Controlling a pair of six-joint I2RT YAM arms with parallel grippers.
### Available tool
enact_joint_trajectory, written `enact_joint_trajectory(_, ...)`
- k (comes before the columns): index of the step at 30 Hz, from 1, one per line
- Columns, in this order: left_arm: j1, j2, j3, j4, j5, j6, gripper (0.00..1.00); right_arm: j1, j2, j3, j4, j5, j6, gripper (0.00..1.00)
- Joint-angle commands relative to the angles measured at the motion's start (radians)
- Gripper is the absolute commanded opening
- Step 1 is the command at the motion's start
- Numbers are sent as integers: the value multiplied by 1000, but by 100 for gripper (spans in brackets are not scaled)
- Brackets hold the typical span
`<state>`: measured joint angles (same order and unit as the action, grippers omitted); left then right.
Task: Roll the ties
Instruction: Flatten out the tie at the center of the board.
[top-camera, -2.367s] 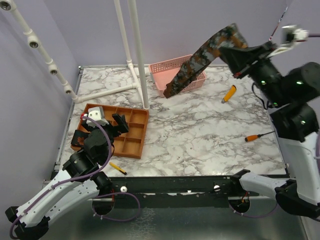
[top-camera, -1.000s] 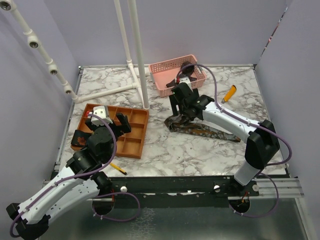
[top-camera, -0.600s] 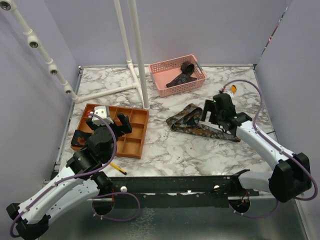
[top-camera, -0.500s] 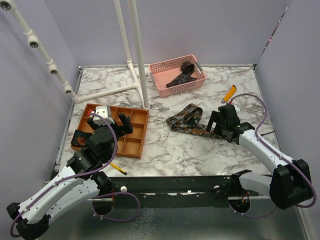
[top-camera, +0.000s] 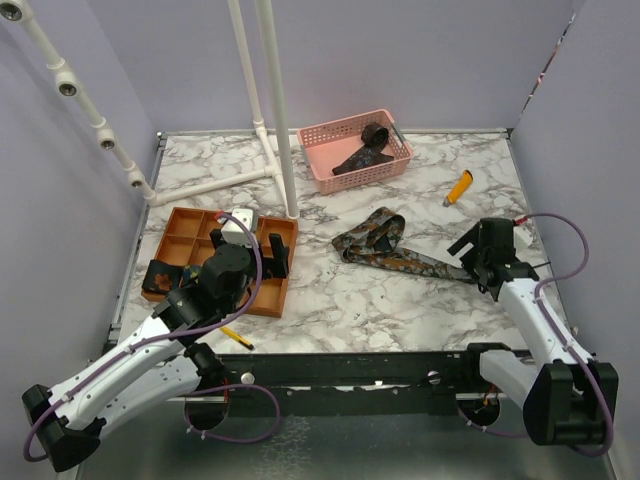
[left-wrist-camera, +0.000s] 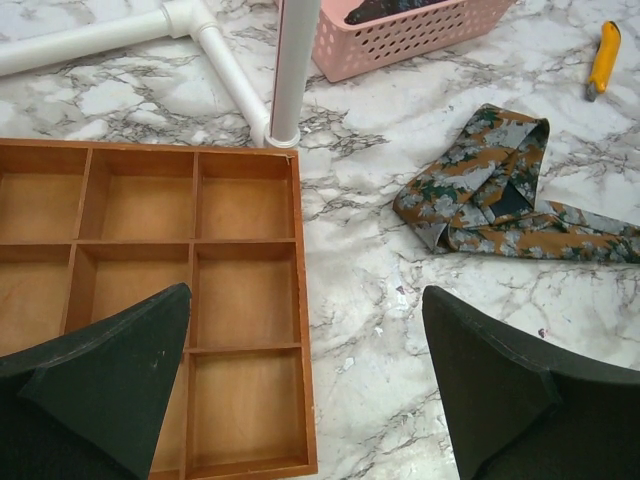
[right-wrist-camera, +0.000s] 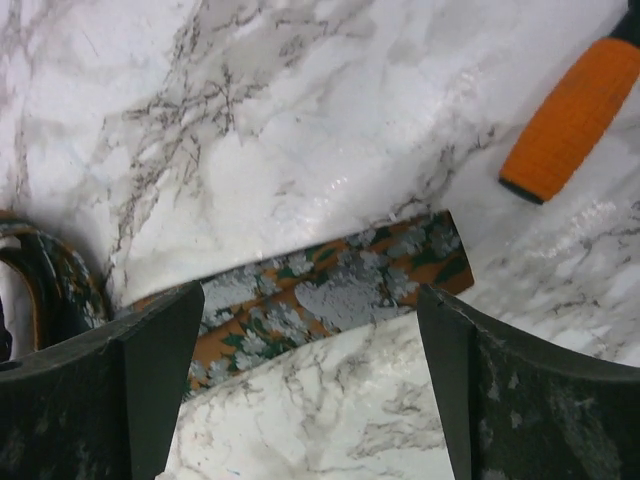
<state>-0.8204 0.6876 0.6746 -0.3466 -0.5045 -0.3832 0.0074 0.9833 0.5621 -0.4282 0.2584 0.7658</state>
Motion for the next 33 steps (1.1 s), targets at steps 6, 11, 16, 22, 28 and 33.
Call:
enact_joint_trajectory(6,-5,-43,16,14,86,19,99,-55,396,181,109,-61,-39,74)
enact_joint_trajectory(11,-9,-39,16,21,162,26,93,-47,439,86,138,-171,-26,61)
enact_joint_trajectory(16,-13,-2,17,32,215,30,91,49,312,-48,88,-253,30,58)
enact_joint_trajectory(22,-16,79,31,40,267,21,89,308,74,-192,2,-323,301,60)
enact_joint_trajectory(28,-15,75,24,42,226,35,89,633,-79,-230,45,-310,565,64)
enact_joint_trajectory(33,-16,63,20,41,199,37,89,725,145,160,-148,-76,263,78)
